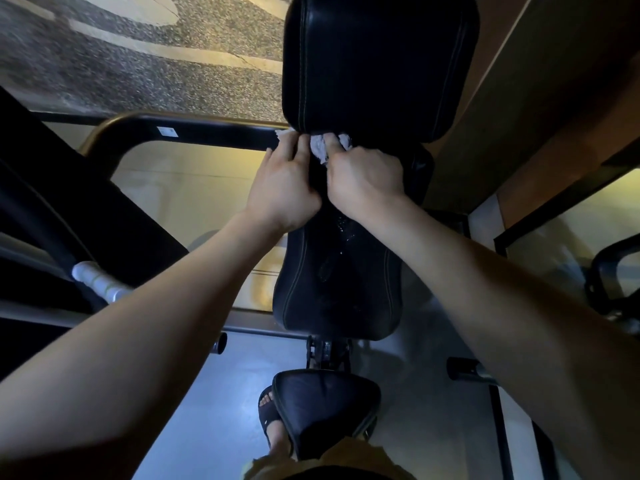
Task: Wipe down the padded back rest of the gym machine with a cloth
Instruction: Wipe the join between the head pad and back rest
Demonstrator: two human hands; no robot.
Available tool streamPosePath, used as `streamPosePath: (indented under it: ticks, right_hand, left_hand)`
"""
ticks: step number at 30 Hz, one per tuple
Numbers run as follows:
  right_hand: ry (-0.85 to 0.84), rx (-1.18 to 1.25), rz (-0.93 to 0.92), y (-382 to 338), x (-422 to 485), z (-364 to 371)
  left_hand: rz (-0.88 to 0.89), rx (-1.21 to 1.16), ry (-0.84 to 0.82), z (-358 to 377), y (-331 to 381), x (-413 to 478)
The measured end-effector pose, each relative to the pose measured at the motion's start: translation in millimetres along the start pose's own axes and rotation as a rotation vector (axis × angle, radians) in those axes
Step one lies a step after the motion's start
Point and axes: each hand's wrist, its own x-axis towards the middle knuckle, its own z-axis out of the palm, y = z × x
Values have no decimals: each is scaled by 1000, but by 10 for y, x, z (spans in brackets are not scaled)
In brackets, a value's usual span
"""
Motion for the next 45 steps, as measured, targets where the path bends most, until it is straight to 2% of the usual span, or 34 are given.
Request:
streamPosePath:
  ticks: [4,7,10,14,17,22,25,28,34,38,41,45]
  right_hand:
    - [-6,52,13,174,-33,-10]
    - [14,74,37,442,-121,-29]
    - [29,77,74,759,-264,-37]
    - [39,140,79,978,-379,-6]
    - [93,211,97,1204,-460,94]
    - [119,302,68,1333,-471,222]
    - [145,384,104,1501,-522,354]
    - [197,607,109,1670,-620,584]
    - [75,892,144,1554,-384,422]
    - [6,1046,177,1616,-394,393]
    - [-18,1171,182,1621,-390,393]
    - [-46,1139,262,1622,-218,279]
  left_hand:
    - [56,72,51,86,160,-76]
    - [126,127,-12,132,357,-89]
    - [103,161,-100,193,634,-47]
    - [110,229,-76,308,894,-9]
    - [101,293,-122,406,1099,32]
    - [62,292,-107,525,1277,40]
    - [173,311,-126,496,1206,-7]
    - [265,328,-124,543,1223,-24]
    - [252,434,-109,573,1227,82]
    - [295,384,-76,491,1105,32]
    - [289,372,-139,463,1024,58]
    - [173,388,-163,527,1142,134]
